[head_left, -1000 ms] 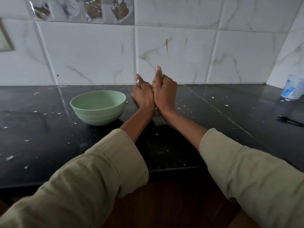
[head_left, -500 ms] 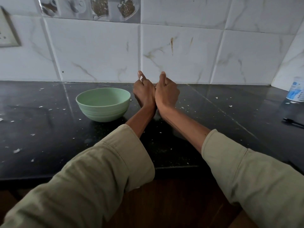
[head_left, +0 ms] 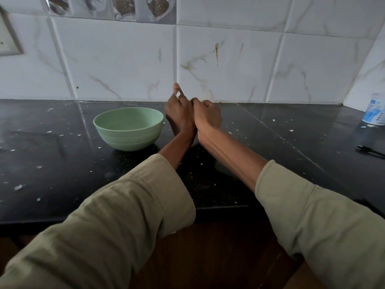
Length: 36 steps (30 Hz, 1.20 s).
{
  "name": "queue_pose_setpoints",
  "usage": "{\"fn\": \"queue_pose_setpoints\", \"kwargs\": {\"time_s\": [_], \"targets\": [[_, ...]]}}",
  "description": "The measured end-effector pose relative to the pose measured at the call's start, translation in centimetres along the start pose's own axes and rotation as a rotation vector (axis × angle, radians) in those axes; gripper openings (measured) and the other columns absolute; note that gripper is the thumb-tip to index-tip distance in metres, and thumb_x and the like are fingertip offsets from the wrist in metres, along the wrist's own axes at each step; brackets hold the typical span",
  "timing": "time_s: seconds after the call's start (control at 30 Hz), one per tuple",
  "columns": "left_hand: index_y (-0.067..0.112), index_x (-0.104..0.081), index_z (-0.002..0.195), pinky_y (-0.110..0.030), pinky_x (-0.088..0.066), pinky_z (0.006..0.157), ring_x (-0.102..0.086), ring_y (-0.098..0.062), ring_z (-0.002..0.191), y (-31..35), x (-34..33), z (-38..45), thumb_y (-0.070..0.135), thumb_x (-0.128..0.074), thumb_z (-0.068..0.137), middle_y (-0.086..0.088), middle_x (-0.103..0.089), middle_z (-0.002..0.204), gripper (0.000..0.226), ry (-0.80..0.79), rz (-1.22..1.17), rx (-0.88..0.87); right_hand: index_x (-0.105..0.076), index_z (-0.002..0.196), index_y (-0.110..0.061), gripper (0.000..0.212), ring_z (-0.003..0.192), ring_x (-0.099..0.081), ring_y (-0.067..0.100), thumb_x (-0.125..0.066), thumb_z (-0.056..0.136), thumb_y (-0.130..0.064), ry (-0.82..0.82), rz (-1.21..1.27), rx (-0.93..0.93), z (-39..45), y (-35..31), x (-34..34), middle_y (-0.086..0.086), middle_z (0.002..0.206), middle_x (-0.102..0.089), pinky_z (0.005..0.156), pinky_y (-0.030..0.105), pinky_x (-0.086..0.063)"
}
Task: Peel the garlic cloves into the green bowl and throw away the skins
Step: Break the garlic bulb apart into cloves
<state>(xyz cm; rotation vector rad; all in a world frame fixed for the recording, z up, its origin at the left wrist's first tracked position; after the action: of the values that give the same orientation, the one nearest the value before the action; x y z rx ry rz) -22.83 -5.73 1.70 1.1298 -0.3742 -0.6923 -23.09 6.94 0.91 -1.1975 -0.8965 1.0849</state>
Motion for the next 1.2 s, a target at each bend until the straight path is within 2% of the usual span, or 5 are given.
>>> {"fn": "queue_pose_setpoints", "kwargs": {"time_s": [0.23,0.57,0.77,0.9,1.2], "targets": [[0.004,-0.061,0.081,-0.035,-0.036,0.068,-0.060,-0.030,0.080,-0.1,-0.2,-0.3,0.046,-0.027,0.113,-0.014,-0.069,0.085,0.063,-0.014,-0.015,0.026,-0.064,0.082,0.001,0.036,0.068,-0.060,0.026,-0.074,0.086,-0.034,-0.023,0.059,-0.066,0.6,1.0,-0.3,0.015,0.081,-0.073,0.055,0.027,-0.044],[0.015,-0.050,0.065,-0.036,-0.043,0.063,-0.060,-0.021,0.067,-0.1,-0.5,-0.4,0.050,-0.029,0.112,-0.005,-0.063,0.068,0.063,-0.063,-0.124,0.026,-0.031,0.058,-0.018,0.062,0.050,-0.031,0.011,-0.073,0.092,-0.049,0.002,-0.030,0.304,0.7,-1.6,0.6,0.000,0.056,-0.038,0.050,0.023,-0.030],[0.011,-0.046,0.062,-0.035,-0.036,0.055,-0.052,-0.020,0.056,0.5,-0.3,-0.4,0.047,-0.028,0.113,-0.006,-0.057,0.061,0.065,-0.064,-0.106,0.012,-0.055,0.070,0.006,0.069,0.059,-0.055,0.013,-0.061,0.098,-0.057,0.019,0.028,0.255,0.7,-1.2,0.5,0.014,0.067,-0.065,0.067,0.033,-0.050],[0.007,-0.048,0.062,-0.037,-0.036,0.057,-0.060,-0.030,0.063,0.6,-0.7,-0.7,0.047,-0.027,0.113,-0.016,-0.067,0.071,0.068,-0.075,-0.057,0.011,-0.057,0.056,-0.013,0.055,0.068,-0.066,0.015,-0.072,0.092,-0.052,-0.008,0.116,0.062,1.4,0.5,0.5,-0.007,0.056,-0.065,0.077,0.036,-0.056],[0.009,-0.060,0.073,-0.037,-0.040,0.060,-0.060,-0.026,0.069,0.2,0.1,-0.2,0.052,-0.027,0.112,-0.010,-0.067,0.075,0.067,-0.051,-0.042,0.050,-0.036,0.053,-0.022,0.060,0.047,-0.037,0.007,-0.075,0.090,-0.048,-0.105,0.043,0.135,0.7,-0.7,-0.6,-0.008,0.051,-0.040,0.045,0.018,-0.031]]}}
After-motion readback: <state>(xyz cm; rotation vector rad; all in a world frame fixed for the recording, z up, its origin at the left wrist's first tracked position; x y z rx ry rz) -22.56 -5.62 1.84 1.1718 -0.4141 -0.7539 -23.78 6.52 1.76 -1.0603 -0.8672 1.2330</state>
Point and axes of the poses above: each hand's wrist, its own z-axis towards the middle knuckle, its own x-axis out of the back of the hand, y = z × x, the point moved 8 cm from there along z, towards the middle knuckle
